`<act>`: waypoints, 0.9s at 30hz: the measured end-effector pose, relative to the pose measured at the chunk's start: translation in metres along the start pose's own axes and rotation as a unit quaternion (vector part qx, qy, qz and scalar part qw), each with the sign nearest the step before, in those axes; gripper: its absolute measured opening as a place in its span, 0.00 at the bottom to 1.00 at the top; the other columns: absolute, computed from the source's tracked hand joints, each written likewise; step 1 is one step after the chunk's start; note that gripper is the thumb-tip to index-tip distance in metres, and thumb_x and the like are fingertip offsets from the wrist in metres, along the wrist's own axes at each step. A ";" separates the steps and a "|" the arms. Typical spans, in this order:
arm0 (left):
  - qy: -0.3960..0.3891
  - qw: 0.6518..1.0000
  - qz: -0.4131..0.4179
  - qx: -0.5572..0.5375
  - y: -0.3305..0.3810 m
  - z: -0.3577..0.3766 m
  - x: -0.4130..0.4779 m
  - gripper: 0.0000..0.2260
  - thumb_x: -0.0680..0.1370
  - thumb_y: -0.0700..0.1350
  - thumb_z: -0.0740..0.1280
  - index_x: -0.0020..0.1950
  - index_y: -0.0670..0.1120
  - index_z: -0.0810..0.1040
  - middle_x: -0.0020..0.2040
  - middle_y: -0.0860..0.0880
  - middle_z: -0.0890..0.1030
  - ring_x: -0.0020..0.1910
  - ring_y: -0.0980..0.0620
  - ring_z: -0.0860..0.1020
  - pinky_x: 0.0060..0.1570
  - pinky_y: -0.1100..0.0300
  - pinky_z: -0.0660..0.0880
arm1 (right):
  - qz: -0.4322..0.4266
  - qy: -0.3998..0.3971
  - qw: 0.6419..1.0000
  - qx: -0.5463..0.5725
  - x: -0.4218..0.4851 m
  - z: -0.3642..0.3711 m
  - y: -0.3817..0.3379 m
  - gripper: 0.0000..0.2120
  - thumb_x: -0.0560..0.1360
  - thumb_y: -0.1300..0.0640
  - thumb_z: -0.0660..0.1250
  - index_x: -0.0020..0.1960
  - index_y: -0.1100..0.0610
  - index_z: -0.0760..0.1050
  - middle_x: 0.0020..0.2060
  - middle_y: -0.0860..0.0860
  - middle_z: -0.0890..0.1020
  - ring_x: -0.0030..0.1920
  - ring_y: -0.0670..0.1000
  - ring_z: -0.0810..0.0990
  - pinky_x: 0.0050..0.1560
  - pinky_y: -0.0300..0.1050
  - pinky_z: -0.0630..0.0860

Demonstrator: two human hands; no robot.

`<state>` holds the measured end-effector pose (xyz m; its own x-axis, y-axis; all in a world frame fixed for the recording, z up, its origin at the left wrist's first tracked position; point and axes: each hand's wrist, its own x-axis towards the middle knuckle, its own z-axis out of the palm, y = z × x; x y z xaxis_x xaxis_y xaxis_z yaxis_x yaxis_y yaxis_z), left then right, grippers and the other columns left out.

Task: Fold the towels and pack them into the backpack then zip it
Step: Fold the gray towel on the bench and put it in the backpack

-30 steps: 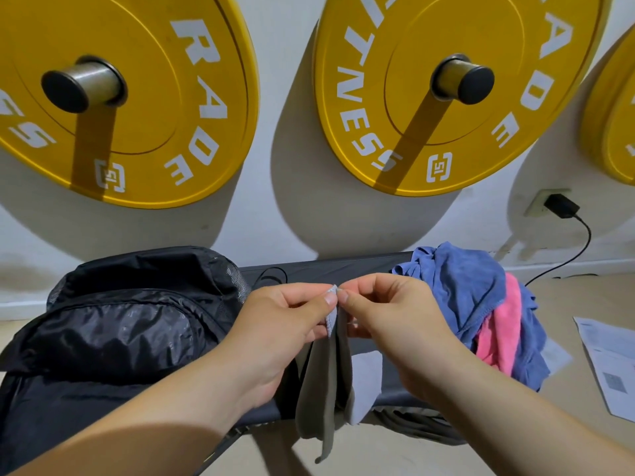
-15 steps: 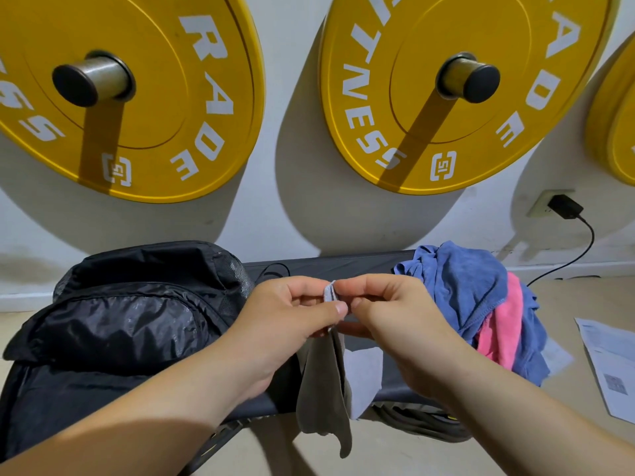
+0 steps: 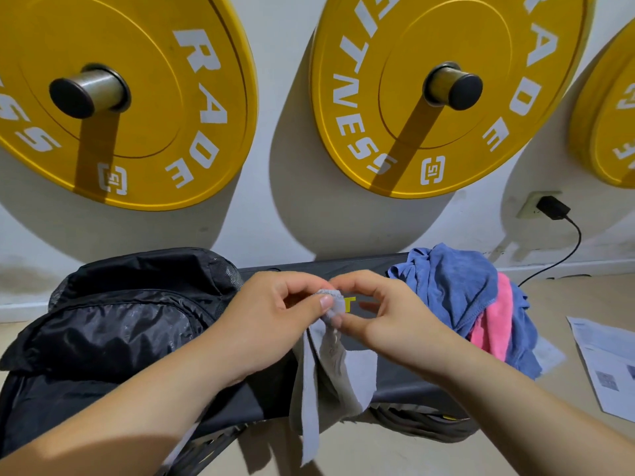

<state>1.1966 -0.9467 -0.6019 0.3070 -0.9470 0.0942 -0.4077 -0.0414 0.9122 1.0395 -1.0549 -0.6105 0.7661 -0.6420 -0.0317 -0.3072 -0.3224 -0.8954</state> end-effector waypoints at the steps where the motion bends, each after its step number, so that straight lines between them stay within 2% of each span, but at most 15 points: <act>1: -0.009 1.000 0.022 -0.001 0.004 -0.004 0.000 0.08 0.80 0.41 0.70 0.48 0.51 0.87 0.44 0.49 0.87 0.43 0.54 0.83 0.46 0.58 0.78 | -0.009 -0.013 1.000 -0.014 -0.001 -0.002 -0.002 0.08 0.75 0.57 0.74 0.53 0.48 0.83 0.51 0.47 0.85 0.53 0.48 0.84 0.58 0.48 0.80; 3: 0.002 0.998 0.061 -0.023 0.013 -0.012 -0.001 0.07 0.79 0.43 0.69 0.49 0.52 0.86 0.47 0.50 0.87 0.47 0.53 0.84 0.50 0.58 0.79 | -0.023 -0.020 0.999 -0.013 -0.005 -0.006 -0.008 0.06 0.74 0.54 0.76 0.47 0.54 0.81 0.45 0.52 0.86 0.50 0.57 0.84 0.56 0.58 0.79; 4: 0.017 0.996 0.073 -0.048 0.017 -0.016 -0.002 0.06 0.78 0.44 0.69 0.49 0.52 0.85 0.47 0.51 0.87 0.47 0.55 0.83 0.50 0.62 0.79 | -0.031 -0.015 0.999 0.004 -0.006 -0.009 -0.010 0.10 0.73 0.53 0.77 0.45 0.57 0.79 0.43 0.54 0.86 0.48 0.59 0.84 0.54 0.59 0.79; 6: 0.039 0.989 0.082 -0.117 0.024 -0.022 -0.004 0.04 0.79 0.45 0.68 0.50 0.50 0.84 0.44 0.50 0.85 0.44 0.55 0.82 0.47 0.65 0.77 | -0.047 -0.011 0.998 0.039 -0.009 -0.014 -0.016 0.17 0.70 0.52 0.80 0.42 0.62 0.75 0.41 0.59 0.84 0.41 0.54 0.82 0.47 0.56 0.78; 8: 0.060 0.982 0.072 -0.162 0.026 -0.024 -0.006 0.04 0.80 0.47 0.67 0.50 0.51 0.82 0.39 0.49 0.82 0.39 0.53 0.79 0.40 0.63 0.76 | -0.056 -0.016 0.997 0.046 -0.012 -0.018 -0.018 0.21 0.69 0.52 0.81 0.40 0.63 0.72 0.37 0.61 0.81 0.38 0.49 0.77 0.41 0.50 0.73; 10: 0.083 0.978 0.061 -0.179 0.027 -0.024 -0.007 0.06 0.83 0.46 0.65 0.48 0.53 0.81 0.36 0.50 0.81 0.35 0.55 0.78 0.35 0.64 0.75 | -0.053 -0.035 0.998 0.029 -0.014 -0.019 -0.014 0.23 0.67 0.52 0.82 0.39 0.62 0.69 0.31 0.56 0.77 0.36 0.48 0.73 0.39 0.49 0.69; 12: 0.100 0.977 0.052 -0.183 0.027 -0.023 -0.008 0.08 0.83 0.44 0.62 0.48 0.52 0.80 0.35 0.51 0.81 0.34 0.55 0.78 0.32 0.64 0.74 | -0.024 -0.069 0.997 0.011 -0.014 -0.019 -0.006 0.24 0.65 0.50 0.83 0.40 0.59 0.69 0.31 0.50 0.76 0.35 0.49 0.72 0.36 0.51 0.69; 14: 0.104 0.974 0.048 -0.196 0.028 -0.021 -0.009 0.07 0.84 0.42 0.61 0.50 0.49 0.78 0.35 0.49 0.81 0.32 0.54 0.78 0.30 0.63 0.74 | 0.009 -0.117 0.993 -0.010 -0.017 -0.020 -0.002 0.21 0.65 0.48 0.83 0.46 0.56 0.74 0.39 0.52 0.83 0.40 0.50 0.81 0.41 0.58 0.78; 16: 0.108 0.974 0.050 -0.193 0.027 -0.019 -0.009 0.07 0.84 0.41 0.61 0.51 0.47 0.78 0.35 0.49 0.80 0.32 0.55 0.77 0.30 0.64 0.74 | 0.021 -0.177 0.984 -0.017 -0.022 -0.022 0.001 0.18 0.70 0.53 0.81 0.56 0.51 0.79 0.50 0.49 0.86 0.51 0.48 0.85 0.53 0.52 0.83; 17: 0.113 0.975 0.052 -0.186 0.026 -0.018 -0.008 0.07 0.84 0.40 0.62 0.51 0.47 0.78 0.35 0.50 0.80 0.32 0.56 0.77 0.31 0.65 0.73 | 0.032 -0.204 0.978 -0.017 -0.025 -0.022 0.002 0.16 0.72 0.56 0.79 0.58 0.52 0.80 0.52 0.48 0.86 0.54 0.48 0.85 0.55 0.50 0.83; 19: 0.126 0.975 0.050 -0.173 0.022 -0.018 -0.006 0.07 0.84 0.40 0.62 0.51 0.47 0.78 0.36 0.50 0.81 0.33 0.57 0.76 0.32 0.66 0.73 | 0.059 -0.227 0.970 -0.068 -0.028 -0.021 0.008 0.09 0.74 0.56 0.77 0.53 0.55 0.82 0.49 0.49 0.88 0.52 0.48 0.86 0.55 0.52 0.83; 21: 0.135 0.978 0.045 -0.152 0.016 -0.018 -0.003 0.06 0.84 0.41 0.62 0.52 0.48 0.78 0.36 0.51 0.81 0.34 0.57 0.77 0.34 0.66 0.73 | 0.053 -0.209 0.968 -0.129 -0.027 -0.020 0.016 0.06 0.75 0.55 0.75 0.49 0.56 0.82 0.45 0.51 0.88 0.47 0.46 0.86 0.53 0.54 0.83; 23: 0.138 0.982 0.041 -0.125 0.009 -0.019 -0.001 0.06 0.84 0.42 0.62 0.52 0.48 0.78 0.35 0.54 0.81 0.34 0.58 0.77 0.34 0.67 0.73 | 0.031 -0.182 0.974 -0.128 -0.025 -0.020 0.019 0.06 0.75 0.61 0.73 0.50 0.55 0.80 0.46 0.51 0.86 0.45 0.44 0.84 0.51 0.49 0.83; 25: 0.142 0.984 0.036 -0.106 0.002 -0.020 0.000 0.06 0.85 0.42 0.61 0.52 0.48 0.78 0.33 0.57 0.80 0.32 0.61 0.76 0.34 0.69 0.72 | 0.010 -0.149 0.982 -0.118 -0.024 -0.022 0.018 0.12 0.72 0.67 0.70 0.49 0.51 0.78 0.43 0.46 0.83 0.43 0.41 0.80 0.45 0.44 0.81; 27: 0.148 0.985 0.022 -0.090 -0.007 -0.021 0.002 0.06 0.85 0.42 0.61 0.51 0.48 0.77 0.31 0.57 0.79 0.30 0.61 0.74 0.33 0.69 0.70 | 0.005 -0.096 0.986 -0.133 -0.021 -0.023 0.021 0.14 0.70 0.66 0.70 0.43 0.47 0.74 0.36 0.39 0.77 0.37 0.38 0.75 0.39 0.40 0.75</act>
<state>1.2177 -0.9415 -0.5995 0.5407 -0.8113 0.2224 -0.2749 0.0795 0.9582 1.0038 -1.0645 -0.6181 0.8474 -0.5101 -0.1471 -0.4333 -0.5045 -0.7469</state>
